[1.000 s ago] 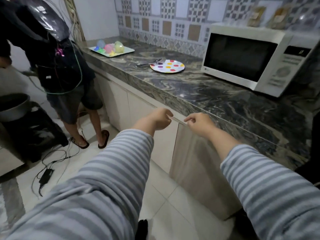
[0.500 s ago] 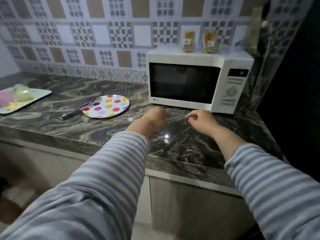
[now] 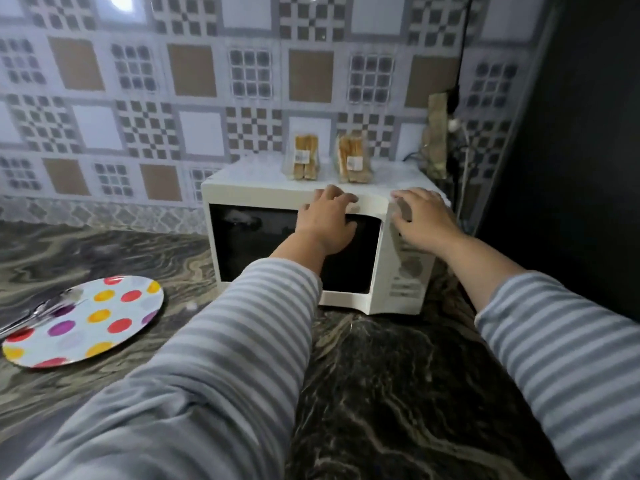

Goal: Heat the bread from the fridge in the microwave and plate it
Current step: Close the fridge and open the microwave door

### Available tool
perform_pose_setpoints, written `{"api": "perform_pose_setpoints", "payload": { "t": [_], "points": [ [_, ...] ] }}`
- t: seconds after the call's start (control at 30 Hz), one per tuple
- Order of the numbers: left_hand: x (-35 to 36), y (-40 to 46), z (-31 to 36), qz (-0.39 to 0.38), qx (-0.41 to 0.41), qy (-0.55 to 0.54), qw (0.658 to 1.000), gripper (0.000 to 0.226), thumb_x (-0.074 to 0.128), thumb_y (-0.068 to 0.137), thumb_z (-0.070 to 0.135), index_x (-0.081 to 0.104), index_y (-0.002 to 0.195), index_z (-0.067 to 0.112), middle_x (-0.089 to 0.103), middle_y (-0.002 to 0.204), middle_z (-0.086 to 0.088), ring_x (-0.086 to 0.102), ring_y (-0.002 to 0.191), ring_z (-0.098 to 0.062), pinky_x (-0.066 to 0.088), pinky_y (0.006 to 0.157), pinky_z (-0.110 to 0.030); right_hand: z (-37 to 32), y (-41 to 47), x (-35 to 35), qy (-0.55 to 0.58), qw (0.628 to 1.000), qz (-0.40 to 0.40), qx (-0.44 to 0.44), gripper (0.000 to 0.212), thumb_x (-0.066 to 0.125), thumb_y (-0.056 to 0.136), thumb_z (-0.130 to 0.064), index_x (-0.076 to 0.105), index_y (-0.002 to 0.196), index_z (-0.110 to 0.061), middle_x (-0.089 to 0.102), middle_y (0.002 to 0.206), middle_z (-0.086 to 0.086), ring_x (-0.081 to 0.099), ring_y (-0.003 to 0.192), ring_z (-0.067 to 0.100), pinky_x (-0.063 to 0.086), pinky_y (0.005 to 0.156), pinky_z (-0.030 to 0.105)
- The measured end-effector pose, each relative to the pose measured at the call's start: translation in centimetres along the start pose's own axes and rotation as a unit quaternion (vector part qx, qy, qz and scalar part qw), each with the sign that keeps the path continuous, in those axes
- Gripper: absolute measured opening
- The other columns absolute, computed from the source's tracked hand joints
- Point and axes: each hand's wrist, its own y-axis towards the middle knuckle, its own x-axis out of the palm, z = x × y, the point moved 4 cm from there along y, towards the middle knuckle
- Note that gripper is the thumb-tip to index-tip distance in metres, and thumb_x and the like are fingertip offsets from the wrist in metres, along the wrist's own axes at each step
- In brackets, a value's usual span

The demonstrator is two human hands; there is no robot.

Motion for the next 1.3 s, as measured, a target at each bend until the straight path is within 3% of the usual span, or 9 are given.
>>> {"api": "perform_pose_setpoints", "payload": {
  "t": [0.13,0.33,0.5,0.7,1.0,1.3],
  "points": [
    [2.2,3.5,0.8,0.019,0.003,0.07,0.997,0.064,0.052,0.089,0.051,0.031,0.145,0.029,0.028,0.149,0.0,0.022,0.139,-0.023,0.016,0.114,-0.052,1.5,3.3,0.7,-0.071,0.996,-0.061,-0.006,0.058,0.033,0.097,-0.051,0.029,0.148,-0.025,0.022,0.158,0.003,0.016,0.146,0.021,0.013,0.118,0.043],
    [4.6,4.6,0.6,0.057,-0.006,0.065,0.996,0.088,0.057,0.077,0.068,0.023,0.146,0.026,0.019,0.149,-0.001,0.011,0.142,-0.023,-0.003,0.114,-0.055,2.3,3.3,0.2,-0.102,0.991,-0.066,-0.06,0.058,0.024,0.098,-0.055,0.021,0.15,-0.031,0.018,0.159,-0.003,0.016,0.146,0.015,0.013,0.117,0.037],
    [4.5,4.8,0.7,0.089,0.021,0.106,0.99,0.095,0.053,0.071,0.078,0.029,0.142,0.021,0.025,0.144,-0.005,0.021,0.135,-0.028,0.008,0.117,-0.052,2.8,3.9,0.6,-0.057,0.996,-0.052,-0.042,0.051,0.015,0.104,-0.039,0.026,0.15,-0.022,0.022,0.158,-0.004,0.018,0.146,0.012,0.012,0.119,0.033],
    [4.5,5.3,1.3,0.123,0.01,0.144,0.982,0.11,0.042,0.057,0.093,0.039,0.133,0.014,0.037,0.131,-0.006,0.035,0.122,-0.029,0.026,0.108,-0.044,2.8,3.8,0.7,-0.073,0.997,0.008,-0.032,0.048,0.016,0.104,-0.036,0.036,0.146,-0.025,0.033,0.154,-0.007,0.027,0.142,0.013,0.02,0.114,0.033],
    [4.6,6.1,1.6,0.141,-0.005,0.152,0.978,0.108,0.044,0.056,0.092,0.041,0.129,0.012,0.039,0.129,-0.007,0.036,0.119,-0.029,0.029,0.104,-0.041,2.8,4.2,0.9,-0.063,0.997,0.052,0.001,0.048,0.017,0.104,-0.031,0.043,0.143,-0.02,0.041,0.149,-0.005,0.034,0.139,0.014,0.024,0.111,0.032],
    [4.0,5.6,1.8,0.12,-0.007,0.141,0.983,0.116,0.045,0.051,0.095,0.041,0.131,0.011,0.039,0.133,-0.007,0.035,0.121,-0.028,0.029,0.104,-0.039,3.0,4.5,1.1,-0.062,0.998,0.013,0.022,0.048,0.015,0.103,-0.031,0.038,0.144,-0.025,0.036,0.152,-0.007,0.031,0.14,0.015,0.025,0.112,0.036]
  ]
}}
